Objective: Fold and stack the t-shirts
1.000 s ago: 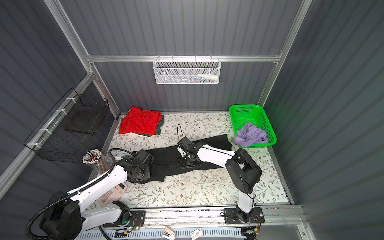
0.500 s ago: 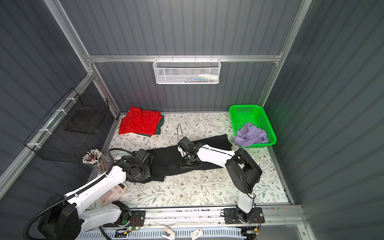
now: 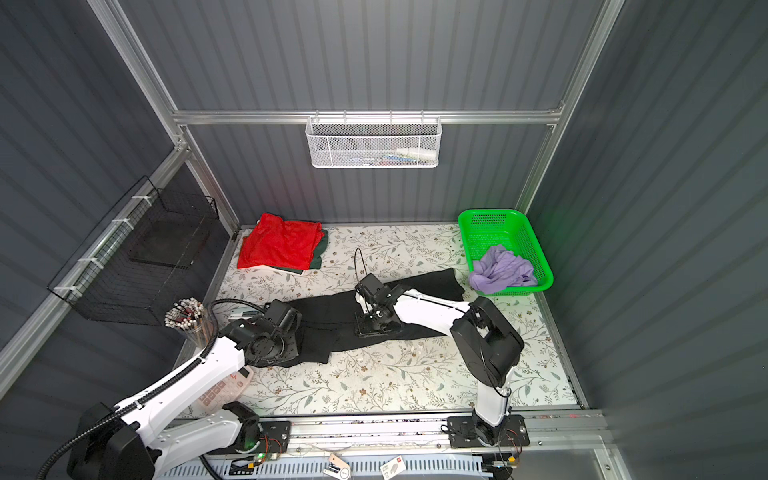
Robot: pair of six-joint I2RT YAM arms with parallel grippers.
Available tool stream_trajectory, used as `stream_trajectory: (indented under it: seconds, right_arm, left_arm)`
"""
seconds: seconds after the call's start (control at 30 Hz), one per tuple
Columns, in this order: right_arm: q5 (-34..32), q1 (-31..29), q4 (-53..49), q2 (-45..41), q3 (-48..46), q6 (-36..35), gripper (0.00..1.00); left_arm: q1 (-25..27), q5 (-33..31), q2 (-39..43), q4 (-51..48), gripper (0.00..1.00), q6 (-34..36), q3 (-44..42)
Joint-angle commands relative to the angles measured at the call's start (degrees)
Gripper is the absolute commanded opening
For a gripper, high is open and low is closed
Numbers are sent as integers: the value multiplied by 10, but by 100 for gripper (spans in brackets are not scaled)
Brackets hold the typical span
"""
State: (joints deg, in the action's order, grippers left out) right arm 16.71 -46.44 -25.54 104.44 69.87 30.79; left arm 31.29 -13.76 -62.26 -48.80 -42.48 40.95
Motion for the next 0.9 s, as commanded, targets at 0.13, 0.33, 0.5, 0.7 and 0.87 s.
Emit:
stream_trajectory:
  seconds: [0.13, 0.33, 0.5, 0.7, 0.87]
  right_arm:
    - [3, 2, -8, 5, 0, -1, 40]
    - [4, 2, -10, 7, 1, 0, 39]
    - [6, 2, -12, 11, 4, 0, 39]
    - [6, 2, -12, 11, 6, -2, 39]
    - [9, 4, -12, 13, 5, 0, 39]
  left_arm:
    - [-4, 29, -5, 2, 27, -9, -16]
    - [-4, 51, 5, 16, 25, -17, -28]
    - [-4, 64, 7, 23, 27, -20, -38]
    - [-4, 65, 6, 23, 31, -17, -43]
    - [-4, 59, -3, 30, 31, -16, -44]
